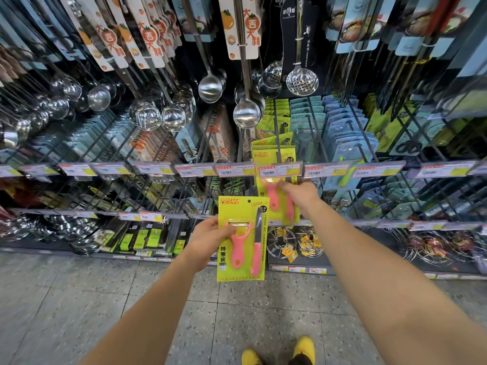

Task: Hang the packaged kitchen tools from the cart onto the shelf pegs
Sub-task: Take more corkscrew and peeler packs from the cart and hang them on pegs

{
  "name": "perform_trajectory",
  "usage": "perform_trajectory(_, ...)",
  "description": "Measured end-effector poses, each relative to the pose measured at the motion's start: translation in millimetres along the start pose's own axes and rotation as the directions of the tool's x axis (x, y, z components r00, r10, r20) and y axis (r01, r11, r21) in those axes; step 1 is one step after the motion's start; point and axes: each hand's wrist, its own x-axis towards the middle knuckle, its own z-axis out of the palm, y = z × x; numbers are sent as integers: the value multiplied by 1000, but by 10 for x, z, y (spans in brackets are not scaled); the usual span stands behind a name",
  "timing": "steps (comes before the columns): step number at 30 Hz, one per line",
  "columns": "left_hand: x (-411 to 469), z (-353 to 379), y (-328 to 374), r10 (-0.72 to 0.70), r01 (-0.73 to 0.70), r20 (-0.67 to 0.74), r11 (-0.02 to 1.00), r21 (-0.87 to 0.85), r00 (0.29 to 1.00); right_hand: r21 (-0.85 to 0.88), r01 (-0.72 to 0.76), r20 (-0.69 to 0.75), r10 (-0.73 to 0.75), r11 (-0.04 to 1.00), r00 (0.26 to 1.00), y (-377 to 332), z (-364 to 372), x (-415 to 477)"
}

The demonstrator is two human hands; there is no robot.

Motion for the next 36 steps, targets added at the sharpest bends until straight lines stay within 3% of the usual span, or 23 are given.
perform_trajectory(2, 10, 0, 11, 4, -4, 3, 1000, 5, 1000, -81, -31, -17, 30, 996, 999, -47, 3, -37)
perform_trajectory(7, 39, 115, 24, 6, -7, 13, 999, 33, 1000, -94, 15, -64, -21, 995, 998, 151, -38, -110)
perform_trajectory(11, 99, 309, 90, 3, -3, 14, 998, 58, 1000, -58, 83, 77, -79, 995, 994, 265, -78, -314)
perform_trajectory(14, 164, 455, 161, 8, -8, -4, 999, 32, 1000, 33, 50, 209, -56, 998, 976, 279, -152, -497)
perform_trajectory(17, 270, 587, 215, 30, -29, -47, 999, 19, 998, -44, 70, 335, -51, 997, 941, 381, -232, -574)
perform_trajectory(21, 340, 723, 264, 64, -64, 1, 998, -5, 998, -51, 134, 283, -114, 990, 952, 417, -320, -550)
perform_trajectory(27, 437, 737, 80, 21, -54, 133, 968, 244, 991, -32, 160, 210, -150, 987, 966, 385, -391, -457)
perform_trajectory(36, 519, 723, -93, 78, -94, 58, 932, 350, 995, -127, 198, 177, -174, 972, 969, 437, -344, -399)
